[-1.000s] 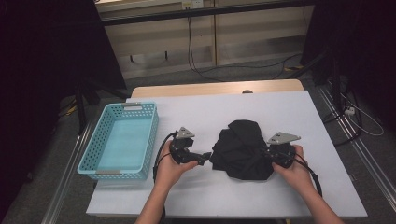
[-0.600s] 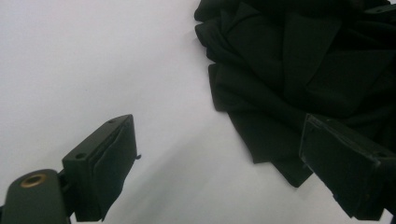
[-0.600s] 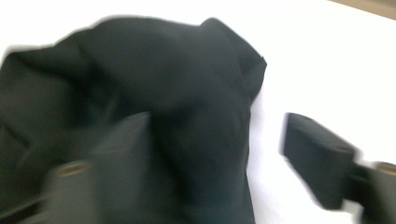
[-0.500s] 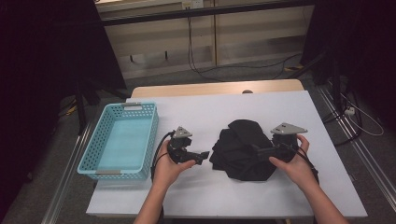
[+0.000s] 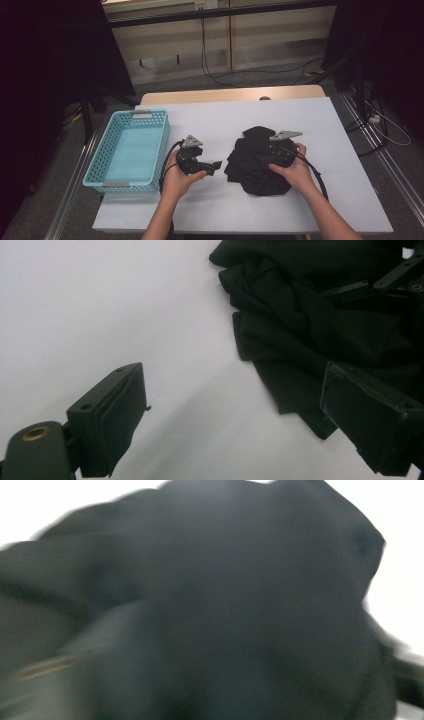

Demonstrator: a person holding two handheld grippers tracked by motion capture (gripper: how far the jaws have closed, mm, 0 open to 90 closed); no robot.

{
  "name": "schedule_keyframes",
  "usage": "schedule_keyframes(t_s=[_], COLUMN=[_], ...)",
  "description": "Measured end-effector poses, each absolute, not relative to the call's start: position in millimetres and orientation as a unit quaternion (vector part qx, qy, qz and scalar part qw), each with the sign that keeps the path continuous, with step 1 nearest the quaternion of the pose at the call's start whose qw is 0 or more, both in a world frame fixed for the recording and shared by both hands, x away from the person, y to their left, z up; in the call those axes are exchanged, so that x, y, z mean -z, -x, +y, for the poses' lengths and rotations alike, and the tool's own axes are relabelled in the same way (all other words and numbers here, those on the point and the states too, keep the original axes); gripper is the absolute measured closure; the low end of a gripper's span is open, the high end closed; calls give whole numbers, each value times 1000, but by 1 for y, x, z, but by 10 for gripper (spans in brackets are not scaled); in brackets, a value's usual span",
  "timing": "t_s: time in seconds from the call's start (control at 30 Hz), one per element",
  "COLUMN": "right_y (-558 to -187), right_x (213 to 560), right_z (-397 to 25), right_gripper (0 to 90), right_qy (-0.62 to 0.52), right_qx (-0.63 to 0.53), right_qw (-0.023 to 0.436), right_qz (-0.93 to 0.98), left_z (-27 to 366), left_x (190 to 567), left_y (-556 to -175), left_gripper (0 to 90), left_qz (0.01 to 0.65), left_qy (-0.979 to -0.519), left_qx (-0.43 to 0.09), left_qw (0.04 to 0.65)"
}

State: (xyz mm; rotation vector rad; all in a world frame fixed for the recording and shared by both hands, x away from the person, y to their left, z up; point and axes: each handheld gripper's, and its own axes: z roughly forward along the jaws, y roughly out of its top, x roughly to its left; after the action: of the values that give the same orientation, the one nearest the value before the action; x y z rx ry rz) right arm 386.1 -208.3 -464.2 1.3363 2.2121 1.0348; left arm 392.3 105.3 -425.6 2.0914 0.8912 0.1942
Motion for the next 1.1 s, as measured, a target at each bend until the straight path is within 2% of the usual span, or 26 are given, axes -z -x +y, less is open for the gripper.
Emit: schedule_keyframes(t_s=[0.03, 0.1, 0.13, 0.17, 0.27, 0.33, 0.5, 0.67, 0.7, 0.87, 1.1], right_y=[-383, -380, -379, -378, -370, -363, -337, -321, -318, -314, -317], right_x=[463, 462, 461, 461, 459, 455, 439, 433, 434, 434, 428], right_z=[-208, -205, -204, -204, -194, -185, -162, -162, -169, -188, -210], right_gripper=[398, 501, 641, 681, 714, 723, 723, 677, 599, 409, 368], right_qy=[-465, -458, -456, -455, -420, -387, -285, -257, -275, -310, -351], right_qx=[-382, -384, -392, -408, -409, -422, -440, -442, -442, -424, -413], right_qw=[164, 165, 156, 139, 144, 126, 105, 101, 103, 144, 192], right_qz=[781, 785, 784, 779, 797, 810, 845, 854, 847, 838, 819], left_z=[105, 104, 104, 104, 104, 104, 109, 109, 109, 101, 91], left_x=[426, 427, 427, 427, 424, 423, 421, 420, 420, 427, 428], left_y=[-392, -392, -392, -392, -392, -392, -395, -396, -397, -399, -403], left_gripper=[113, 113, 113, 114, 120, 126, 128, 141, 142, 142, 144], left_qz=[355, 356, 355, 355, 351, 353, 362, 360, 358, 359, 351], left_qy=[-833, -834, -834, -834, -834, -832, -824, -821, -824, -829, -833], left_qx=[-77, -76, -77, -78, -85, -86, -97, -106, -107, -95, -90], left_qw=[417, 415, 415, 415, 417, 420, 426, 430, 426, 417, 419])
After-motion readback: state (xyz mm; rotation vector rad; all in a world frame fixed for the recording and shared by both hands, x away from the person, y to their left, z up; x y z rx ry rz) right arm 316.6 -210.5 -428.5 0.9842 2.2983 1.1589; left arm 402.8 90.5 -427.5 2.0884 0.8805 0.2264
